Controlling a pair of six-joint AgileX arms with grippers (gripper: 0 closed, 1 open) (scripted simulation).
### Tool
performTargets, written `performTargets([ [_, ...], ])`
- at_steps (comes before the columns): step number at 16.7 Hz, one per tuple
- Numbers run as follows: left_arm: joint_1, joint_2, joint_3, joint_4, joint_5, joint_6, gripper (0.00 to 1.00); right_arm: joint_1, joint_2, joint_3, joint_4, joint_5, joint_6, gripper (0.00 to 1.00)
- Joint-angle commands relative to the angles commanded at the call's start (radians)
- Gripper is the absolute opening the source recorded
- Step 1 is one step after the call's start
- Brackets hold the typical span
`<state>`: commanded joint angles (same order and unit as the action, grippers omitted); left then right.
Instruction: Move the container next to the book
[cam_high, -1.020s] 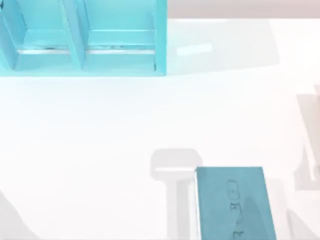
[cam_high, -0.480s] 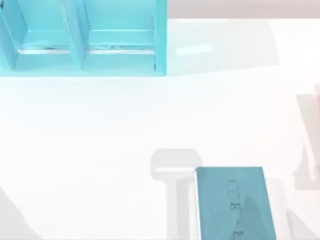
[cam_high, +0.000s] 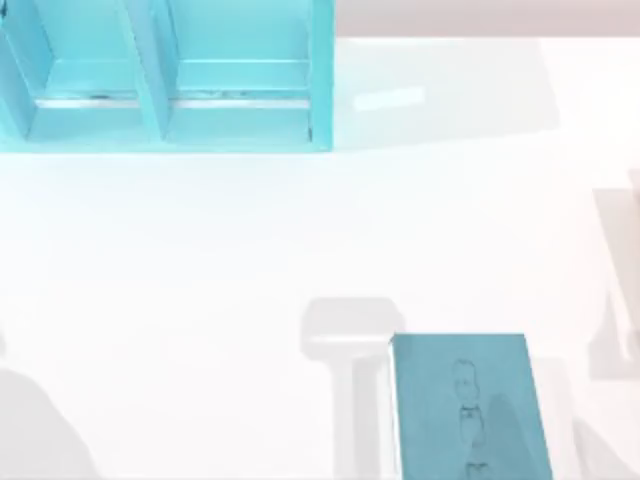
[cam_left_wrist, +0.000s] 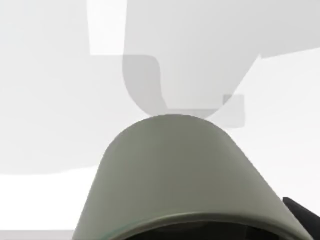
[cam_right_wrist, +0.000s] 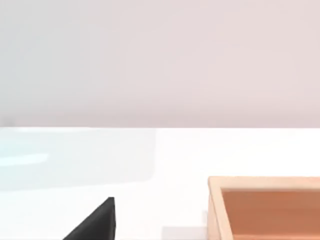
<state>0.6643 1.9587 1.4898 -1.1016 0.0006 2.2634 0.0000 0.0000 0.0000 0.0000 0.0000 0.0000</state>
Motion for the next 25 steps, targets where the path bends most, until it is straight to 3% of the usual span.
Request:
performTargets([
  [7,-0.018,0.007,-0.005,-0.006,-0.002,-0.024,0.0,0.0,0.0,0.0,0.0,0.0,0.0,1.0],
  [11,-0.145,0.027,-0.021,-0.055,-0.015,-0.203,0.0,0.0,0.0,0.0,0.0,0.0,0.0,1.0],
  [16,-0.423,0.066,-0.043,-0.15,-0.038,-0.656,0.0,0.0,0.0,0.0,0.0,0.0,0.0,1.0],
  [25,-1.017,0.103,-0.068,-0.299,-0.041,-1.776,0.0,0.0,0.0,0.0,0.0,0.0,0.0,1.0],
])
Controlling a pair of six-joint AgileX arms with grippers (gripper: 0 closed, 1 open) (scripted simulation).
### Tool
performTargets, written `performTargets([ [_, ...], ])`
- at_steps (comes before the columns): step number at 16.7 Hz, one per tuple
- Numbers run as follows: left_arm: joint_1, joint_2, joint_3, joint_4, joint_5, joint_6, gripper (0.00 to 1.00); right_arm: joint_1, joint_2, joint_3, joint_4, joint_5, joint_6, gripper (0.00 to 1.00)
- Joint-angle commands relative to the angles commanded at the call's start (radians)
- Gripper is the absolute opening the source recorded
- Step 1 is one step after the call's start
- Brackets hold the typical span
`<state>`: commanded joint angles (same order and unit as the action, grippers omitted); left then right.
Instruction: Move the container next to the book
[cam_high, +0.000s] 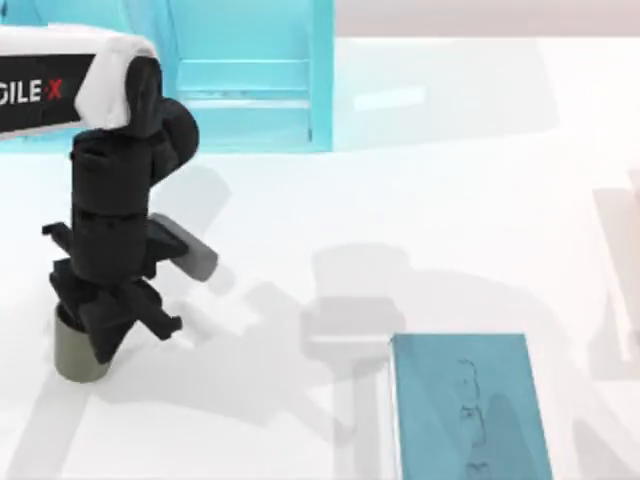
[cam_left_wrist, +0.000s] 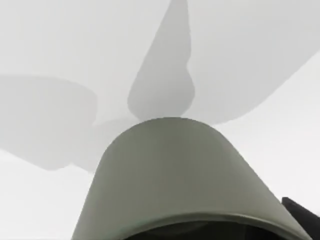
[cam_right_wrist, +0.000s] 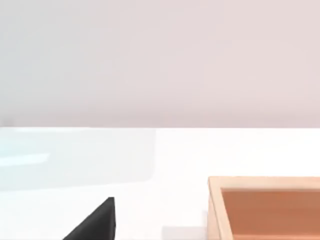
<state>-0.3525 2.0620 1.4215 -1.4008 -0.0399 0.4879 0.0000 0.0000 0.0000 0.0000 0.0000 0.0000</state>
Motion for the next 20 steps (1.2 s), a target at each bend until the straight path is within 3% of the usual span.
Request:
performTargets([
  [6,-0.33,-0.03,0.05,-0.013,0.031,-0.653,0.0,0.0,0.0,0.0,0.0,0.0,0.0,1.0],
  [11,-0.522,-0.098,0.117,0.041,0.05,-1.097,0.0,0.0,0.0,0.0,0.0,0.0,0.0,1.0],
  [16,-0.628,-0.163,0.18,0.107,0.054,-1.379,0.0,0.0,0.0,0.0,0.0,0.0,0.0,1.0],
  [20,-0.659,-0.187,0.206,0.134,0.053,-1.472,0.0,0.0,0.0,0.0,0.0,0.0,0.0,1.0],
])
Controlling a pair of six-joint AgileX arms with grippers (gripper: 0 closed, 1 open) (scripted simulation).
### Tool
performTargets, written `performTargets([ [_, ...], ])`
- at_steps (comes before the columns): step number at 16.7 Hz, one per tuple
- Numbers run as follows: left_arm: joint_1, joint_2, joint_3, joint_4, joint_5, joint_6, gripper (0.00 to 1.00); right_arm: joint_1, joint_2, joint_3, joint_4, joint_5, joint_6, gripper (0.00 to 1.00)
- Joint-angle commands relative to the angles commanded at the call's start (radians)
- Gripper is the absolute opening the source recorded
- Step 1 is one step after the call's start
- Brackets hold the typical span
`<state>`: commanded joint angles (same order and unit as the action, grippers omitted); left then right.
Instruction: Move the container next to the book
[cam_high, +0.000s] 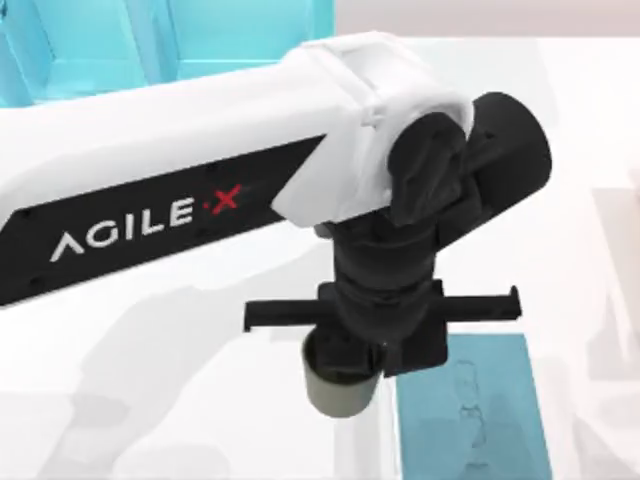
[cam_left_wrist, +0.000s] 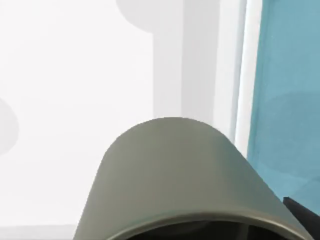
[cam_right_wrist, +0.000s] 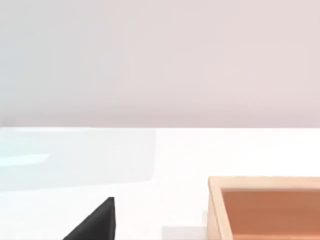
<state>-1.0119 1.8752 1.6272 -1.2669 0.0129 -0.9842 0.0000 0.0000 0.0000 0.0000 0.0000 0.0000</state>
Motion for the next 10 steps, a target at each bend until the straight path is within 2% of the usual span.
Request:
performTargets([
  [7,0.004,0.003,-0.005,0.003,0.0,-0.001,0.0,0.0,0.0,0.0,0.0,0.0,0.0,1.0],
  [10,0.006,0.004,-0.071,0.071,-0.001,0.006,0.0,0.0,0.0,0.0,0.0,0.0,0.0,1.0],
])
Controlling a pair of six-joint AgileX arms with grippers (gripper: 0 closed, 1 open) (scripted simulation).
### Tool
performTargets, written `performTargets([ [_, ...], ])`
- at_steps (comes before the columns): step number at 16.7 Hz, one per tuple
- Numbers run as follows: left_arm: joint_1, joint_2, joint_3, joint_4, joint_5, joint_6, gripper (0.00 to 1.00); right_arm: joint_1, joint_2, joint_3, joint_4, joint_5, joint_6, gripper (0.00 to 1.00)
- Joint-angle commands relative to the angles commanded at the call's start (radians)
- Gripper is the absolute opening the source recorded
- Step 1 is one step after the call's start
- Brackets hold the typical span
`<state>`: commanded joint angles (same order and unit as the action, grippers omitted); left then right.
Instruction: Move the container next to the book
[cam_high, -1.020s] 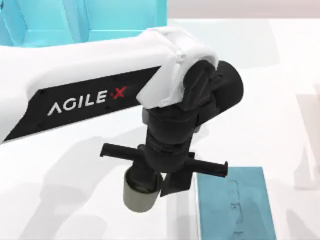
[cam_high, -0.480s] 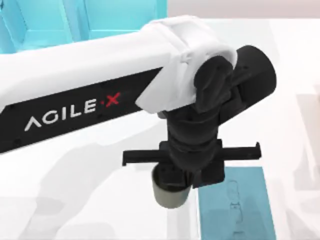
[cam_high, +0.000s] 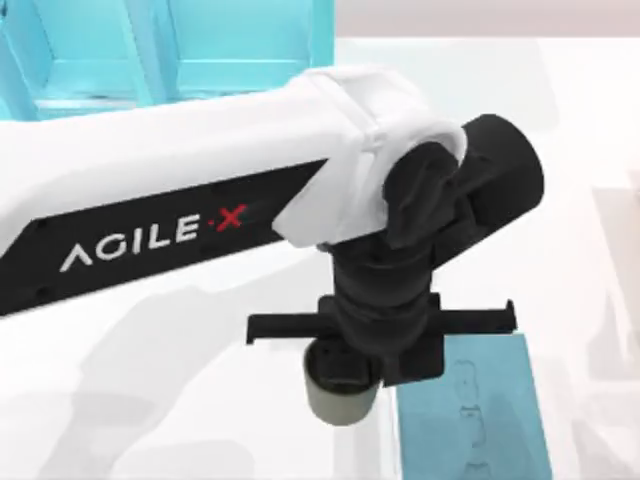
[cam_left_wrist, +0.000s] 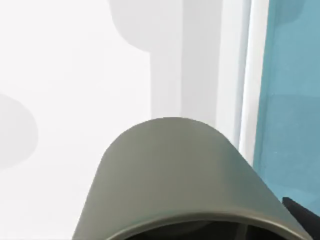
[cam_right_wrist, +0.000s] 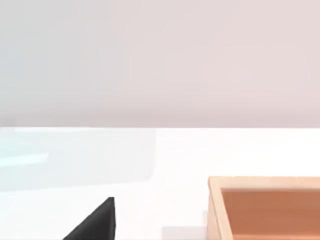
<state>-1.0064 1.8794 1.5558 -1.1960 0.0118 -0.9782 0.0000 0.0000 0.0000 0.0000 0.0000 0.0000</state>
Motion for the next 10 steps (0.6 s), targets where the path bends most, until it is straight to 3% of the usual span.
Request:
performTargets([
  [5,0.007,0.008,-0.152,0.169,0.003,0.005,0.0,0.0,0.0,0.0,0.0,0.0,0.0,1.0],
  [10,0.008,0.01,-0.166,0.184,0.002,0.005,0.0,0.0,0.0,0.0,0.0,0.0,0.0,1.0],
])
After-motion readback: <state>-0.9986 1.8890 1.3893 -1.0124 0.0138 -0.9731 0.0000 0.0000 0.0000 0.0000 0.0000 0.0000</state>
